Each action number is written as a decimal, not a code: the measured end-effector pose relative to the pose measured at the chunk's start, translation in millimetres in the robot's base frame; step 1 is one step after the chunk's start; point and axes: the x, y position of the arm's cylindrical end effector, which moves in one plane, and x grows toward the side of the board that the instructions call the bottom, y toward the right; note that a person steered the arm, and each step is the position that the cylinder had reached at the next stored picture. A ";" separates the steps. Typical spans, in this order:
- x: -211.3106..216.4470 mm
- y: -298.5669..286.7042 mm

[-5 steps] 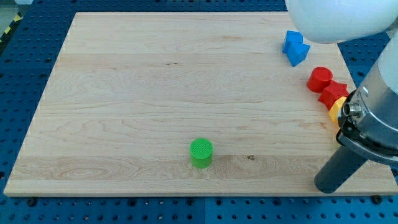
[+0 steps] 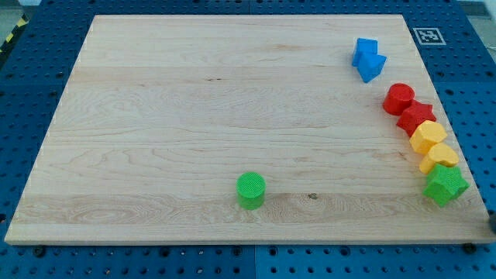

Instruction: Push the green star to the bottom left of the heart

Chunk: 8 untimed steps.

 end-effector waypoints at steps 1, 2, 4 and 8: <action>-10.9 24.6; -43.4 20.5; -58.8 -1.5; -54.1 -45.2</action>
